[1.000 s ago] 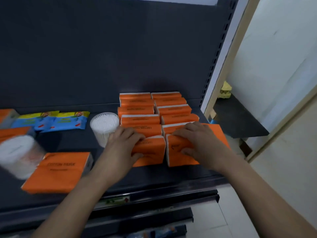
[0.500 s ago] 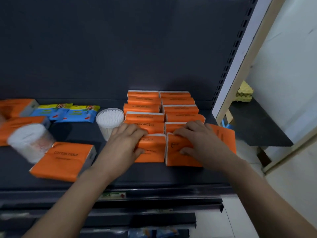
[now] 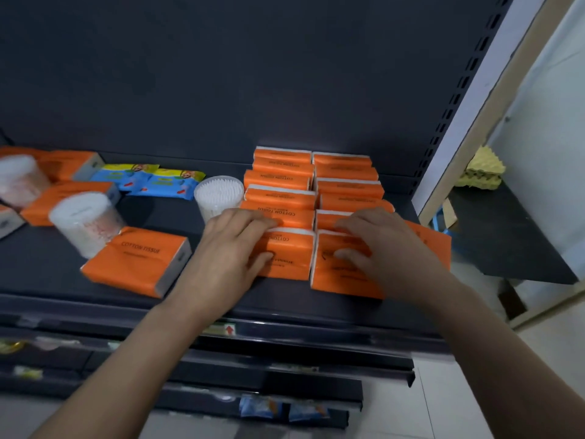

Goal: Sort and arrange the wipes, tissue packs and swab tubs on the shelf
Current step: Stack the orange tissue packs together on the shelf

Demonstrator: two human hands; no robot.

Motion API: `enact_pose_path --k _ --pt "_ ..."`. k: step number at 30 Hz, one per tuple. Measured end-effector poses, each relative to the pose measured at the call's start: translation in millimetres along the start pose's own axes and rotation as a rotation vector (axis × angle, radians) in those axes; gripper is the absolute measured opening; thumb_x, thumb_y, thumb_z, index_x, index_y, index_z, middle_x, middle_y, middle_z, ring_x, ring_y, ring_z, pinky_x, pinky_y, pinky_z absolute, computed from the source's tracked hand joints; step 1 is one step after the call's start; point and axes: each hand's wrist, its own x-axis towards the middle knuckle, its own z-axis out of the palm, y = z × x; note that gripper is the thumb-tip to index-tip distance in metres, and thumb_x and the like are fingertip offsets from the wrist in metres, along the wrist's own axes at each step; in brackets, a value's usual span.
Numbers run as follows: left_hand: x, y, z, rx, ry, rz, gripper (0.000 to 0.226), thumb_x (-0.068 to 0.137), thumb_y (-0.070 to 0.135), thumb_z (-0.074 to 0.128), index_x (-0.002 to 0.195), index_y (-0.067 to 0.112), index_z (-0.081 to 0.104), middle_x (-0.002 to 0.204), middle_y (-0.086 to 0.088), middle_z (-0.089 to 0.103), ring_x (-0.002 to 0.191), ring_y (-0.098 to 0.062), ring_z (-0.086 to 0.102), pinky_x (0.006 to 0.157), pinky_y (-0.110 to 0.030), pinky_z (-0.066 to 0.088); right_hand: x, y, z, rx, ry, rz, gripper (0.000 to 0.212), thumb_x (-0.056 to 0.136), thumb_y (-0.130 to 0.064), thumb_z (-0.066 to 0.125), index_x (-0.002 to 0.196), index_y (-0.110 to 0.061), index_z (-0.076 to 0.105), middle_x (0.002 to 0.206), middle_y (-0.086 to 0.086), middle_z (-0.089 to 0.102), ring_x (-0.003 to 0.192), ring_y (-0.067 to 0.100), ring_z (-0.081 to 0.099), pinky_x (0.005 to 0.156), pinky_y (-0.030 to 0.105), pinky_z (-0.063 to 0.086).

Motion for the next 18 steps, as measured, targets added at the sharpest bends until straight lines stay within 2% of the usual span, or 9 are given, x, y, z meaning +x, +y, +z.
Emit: enact_pose_path --k 2,5,11,15,18 --pt "-5 -1 -6 -0.01 0.032 -0.008 0.037 0.077 0.02 0.066 0.112 0.015 0.059 0.107 -0.002 0.059 0.102 -0.017 0.047 0.087 -0.024 0.029 1 -5 -1 0.008 0.035 0.002 0.039 0.091 -0.035 0.055 0.129 -0.025 0.052 0.126 -0.005 0.054 0.12 0.015 0.043 0.103 0.028 0.028" --pt "-12 -8 -13 -0.01 0.058 -0.022 0.031 0.077 0.02 0.062 0.108 0.016 0.06 0.101 0.0 0.059 0.097 -0.016 0.047 0.082 -0.024 0.03 5 -18 -1 0.013 0.062 -0.012 0.037 0.091 -0.031 0.057 0.127 -0.022 0.055 0.123 -0.003 0.057 0.118 0.017 0.045 0.101 0.029 0.03" --pt "-37 -47 -37 0.011 0.042 -0.06 0.03 0.077 0.018 0.06 0.106 0.019 0.057 0.095 -0.002 0.06 0.092 -0.018 0.047 0.079 -0.028 0.033 30 -57 8 -0.022 0.078 -0.055 0.035 0.086 -0.026 0.062 0.119 -0.014 0.062 0.113 0.006 0.064 0.109 0.029 0.055 0.093 0.039 0.04" --pt "-60 -87 -63 0.002 0.001 -0.119 0.027 0.081 0.028 0.046 0.107 0.023 0.052 0.098 -0.003 0.061 0.092 -0.023 0.051 0.081 -0.034 0.037 53 -99 22 -0.032 0.076 -0.102 0.036 0.078 -0.028 0.06 0.11 -0.012 0.066 0.101 0.009 0.067 0.096 0.032 0.062 0.086 0.044 0.047" --pt "-76 -116 -81 0.022 -0.026 -0.137 0.032 0.08 0.03 0.043 0.106 0.018 0.059 0.099 -0.002 0.061 0.094 -0.021 0.051 0.082 -0.03 0.034 70 -131 34 -0.014 0.06 -0.114 0.036 0.076 -0.026 0.062 0.109 -0.011 0.066 0.098 0.01 0.067 0.092 0.034 0.063 0.083 0.045 0.05"
